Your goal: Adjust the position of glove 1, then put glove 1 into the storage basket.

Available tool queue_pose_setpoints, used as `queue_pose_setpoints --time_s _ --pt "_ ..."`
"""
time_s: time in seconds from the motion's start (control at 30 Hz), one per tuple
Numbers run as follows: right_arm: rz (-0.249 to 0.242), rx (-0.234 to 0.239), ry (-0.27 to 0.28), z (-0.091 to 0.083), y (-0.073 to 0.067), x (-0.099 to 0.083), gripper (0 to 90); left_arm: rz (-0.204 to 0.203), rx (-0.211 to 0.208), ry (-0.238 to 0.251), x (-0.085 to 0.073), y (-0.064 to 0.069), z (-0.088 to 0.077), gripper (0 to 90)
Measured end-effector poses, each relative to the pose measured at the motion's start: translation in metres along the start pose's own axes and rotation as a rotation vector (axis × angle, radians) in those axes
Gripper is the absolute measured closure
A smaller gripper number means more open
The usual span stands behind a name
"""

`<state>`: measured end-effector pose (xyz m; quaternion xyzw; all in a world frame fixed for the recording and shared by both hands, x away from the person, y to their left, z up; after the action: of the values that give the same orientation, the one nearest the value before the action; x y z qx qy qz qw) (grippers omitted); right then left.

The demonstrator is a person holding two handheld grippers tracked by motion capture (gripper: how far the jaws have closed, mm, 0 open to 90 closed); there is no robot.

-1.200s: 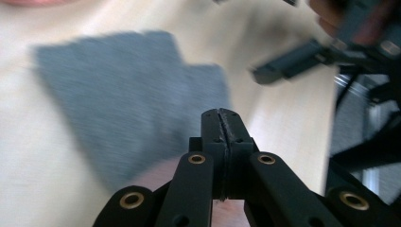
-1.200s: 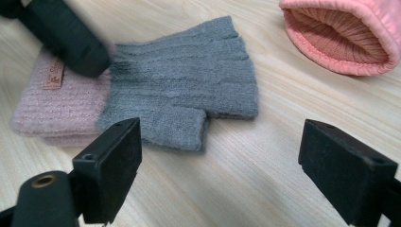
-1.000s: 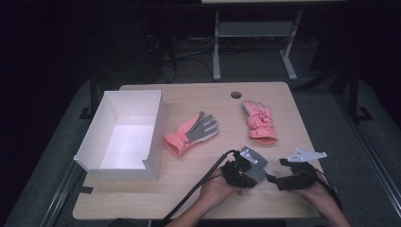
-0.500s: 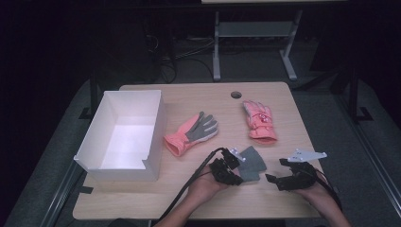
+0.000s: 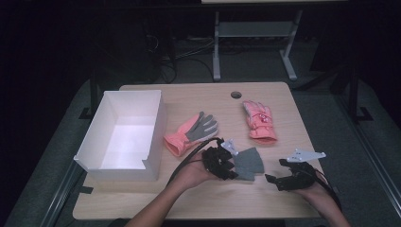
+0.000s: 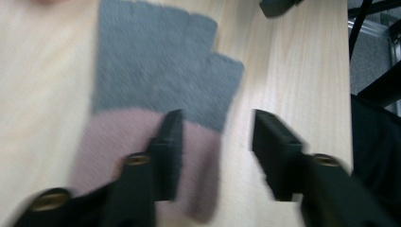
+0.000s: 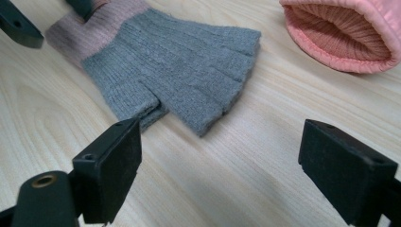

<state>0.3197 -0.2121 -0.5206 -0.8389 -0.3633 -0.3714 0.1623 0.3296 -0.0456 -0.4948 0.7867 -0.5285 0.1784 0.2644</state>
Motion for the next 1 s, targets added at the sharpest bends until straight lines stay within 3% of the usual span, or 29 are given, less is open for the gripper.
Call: queue_pose_setpoints --time_s 0.07,0.13,0.23,0.3,0.4,0.6,0.77,1.0 --pt "0.0 -0.001 0.0 0.0 0.0 0.0 13.7 0.048 0.025 0.0 0.005 -0.006 0.003 40.0" --pt "0.001 -0.002 -0.002 0.001 0.001 0.0 13.7 0.063 0.022 0.005 0.008 -0.01 0.007 32.6" --pt "0.001 -0.003 -0.002 0.001 0.002 -0.001 13.7 0.056 0.004 0.009 0.014 -0.015 0.014 23.0" --pt "0.003 -0.003 -0.003 0.001 0.003 -0.002 13.7 0.053 0.013 0.005 0.016 -0.02 0.019 18.6" --pt "0.001 -0.001 -0.003 0.001 0.002 -0.002 13.7 0.08 0.022 -0.015 0.017 -0.025 0.025 14.4" --pt "0.001 0.005 -0.007 0.002 0.001 -0.002 13.7 0.093 0.035 -0.03 0.016 -0.031 0.04 13.1" --pt "0.001 0.007 -0.007 0.002 0.001 -0.002 13.7 0.078 0.036 -0.05 0.012 -0.034 0.049 12.9" --pt "0.002 0.006 -0.008 0.002 0.001 -0.002 13.7 0.078 0.023 -0.05 0.01 -0.035 0.053 12.8"
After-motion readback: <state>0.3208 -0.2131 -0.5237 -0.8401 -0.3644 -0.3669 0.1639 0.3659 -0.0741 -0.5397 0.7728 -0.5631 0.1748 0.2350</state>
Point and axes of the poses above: each handheld gripper's, and its own axes: z roughly forward along the jaws, x roughly out of its top, y roughly to its right, the point moved 10 cm from there along z, roughly forward along the jaws, and after that the axes turned 9 degrees about -z, right-handed, at the moved point
